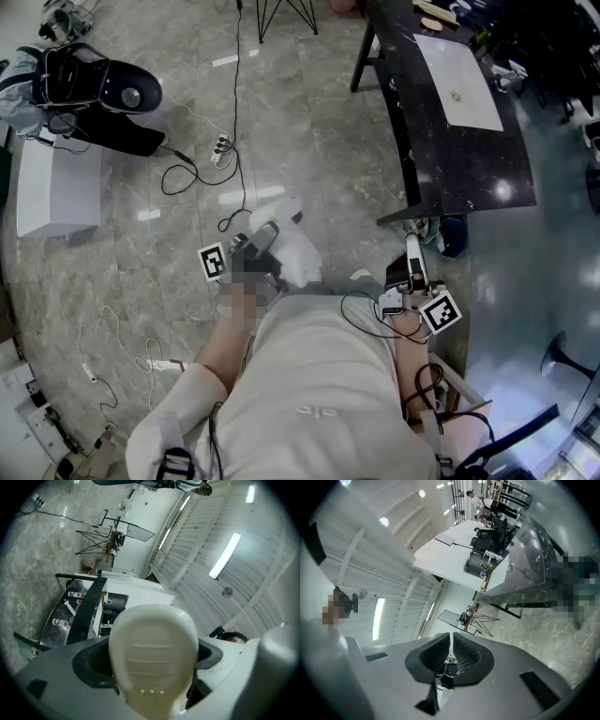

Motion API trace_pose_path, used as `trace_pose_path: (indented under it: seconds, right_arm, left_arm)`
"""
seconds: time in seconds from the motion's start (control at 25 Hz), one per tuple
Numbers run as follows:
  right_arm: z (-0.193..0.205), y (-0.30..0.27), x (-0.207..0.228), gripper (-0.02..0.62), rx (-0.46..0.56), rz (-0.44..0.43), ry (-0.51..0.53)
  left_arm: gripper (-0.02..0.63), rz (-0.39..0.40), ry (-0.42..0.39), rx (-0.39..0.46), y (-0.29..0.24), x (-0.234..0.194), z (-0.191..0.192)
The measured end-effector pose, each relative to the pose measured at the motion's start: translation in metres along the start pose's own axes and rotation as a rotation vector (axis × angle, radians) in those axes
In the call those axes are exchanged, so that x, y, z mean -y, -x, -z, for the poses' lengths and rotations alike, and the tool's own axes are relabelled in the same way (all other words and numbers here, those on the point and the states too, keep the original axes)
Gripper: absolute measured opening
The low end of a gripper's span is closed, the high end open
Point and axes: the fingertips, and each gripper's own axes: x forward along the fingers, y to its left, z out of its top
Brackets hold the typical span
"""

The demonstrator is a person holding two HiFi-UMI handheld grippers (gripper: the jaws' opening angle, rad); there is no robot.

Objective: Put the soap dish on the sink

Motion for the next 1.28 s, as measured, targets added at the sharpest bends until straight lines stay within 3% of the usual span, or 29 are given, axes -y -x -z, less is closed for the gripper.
trace_pose_path:
  seconds: [0.76,1.28]
  right_arm:
    - [0.016,-0.083,0.009,0.035,-0.109,-0.076,-0.056]
    - [-0.028,-0.180,0.053,0.035,-0.220,-0.101,-0.121]
  left_arm:
    - [0.476,-0.037,-0.061,0.117,0.013,-0.004,-0.040]
    - [0.476,-0.083,-0.101,0.227,-0.051,-0.046,-0.088]
